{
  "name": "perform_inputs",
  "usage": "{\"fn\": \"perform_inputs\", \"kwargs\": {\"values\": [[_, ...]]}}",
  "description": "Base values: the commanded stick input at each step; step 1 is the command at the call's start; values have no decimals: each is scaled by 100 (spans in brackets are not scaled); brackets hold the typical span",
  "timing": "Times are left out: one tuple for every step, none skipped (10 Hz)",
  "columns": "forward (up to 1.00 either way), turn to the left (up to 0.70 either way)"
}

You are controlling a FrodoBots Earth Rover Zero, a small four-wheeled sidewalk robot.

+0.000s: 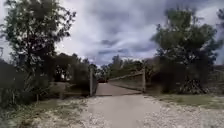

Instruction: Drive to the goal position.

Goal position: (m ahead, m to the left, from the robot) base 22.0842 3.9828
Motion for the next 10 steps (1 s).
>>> {"fn": "perform_inputs", "kwargs": {"values": [[85, 0], [85, 7], [85, 32], [85, 34], [85, 28], [85, 0], [85, 2], [85, 14], [85, 28], [85, 29]]}}
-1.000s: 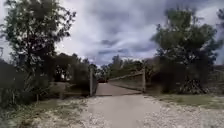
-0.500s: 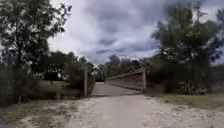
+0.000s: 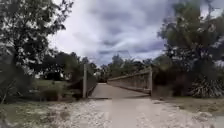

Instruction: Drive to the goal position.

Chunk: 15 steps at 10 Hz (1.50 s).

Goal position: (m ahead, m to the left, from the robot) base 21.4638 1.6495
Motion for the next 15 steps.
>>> {"fn": "perform_inputs", "kwargs": {"values": [[85, 0], [85, 0], [85, 0], [85, 0], [85, 0], [85, 2], [85, 20], [85, 34], [85, 34], [85, 0], [85, 0], [85, 7], [85, 21], [85, 34], [85, 34]]}}
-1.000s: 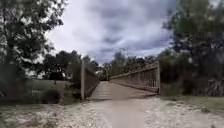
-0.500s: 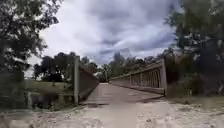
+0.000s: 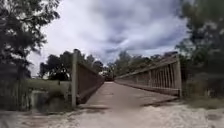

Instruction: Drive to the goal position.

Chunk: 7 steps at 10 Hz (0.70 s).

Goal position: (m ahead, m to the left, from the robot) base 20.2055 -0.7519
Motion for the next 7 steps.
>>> {"fn": "perform_inputs", "kwargs": {"values": [[85, 33], [85, 6], [85, 0], [85, 0], [85, 0], [85, 13], [85, 34]]}}
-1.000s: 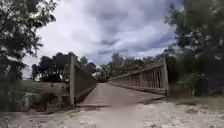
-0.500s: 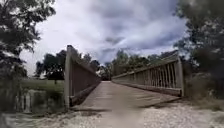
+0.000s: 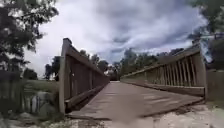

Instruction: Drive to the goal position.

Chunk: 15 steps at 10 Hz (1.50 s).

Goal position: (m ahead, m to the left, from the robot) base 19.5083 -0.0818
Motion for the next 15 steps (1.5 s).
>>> {"fn": "perform_inputs", "kwargs": {"values": [[85, 34], [85, 34], [85, 8], [85, 0], [85, 0], [85, 0], [85, 0], [85, 0], [85, 0], [85, 0], [85, 0], [85, 0], [85, 0], [85, 0], [85, 0]]}}
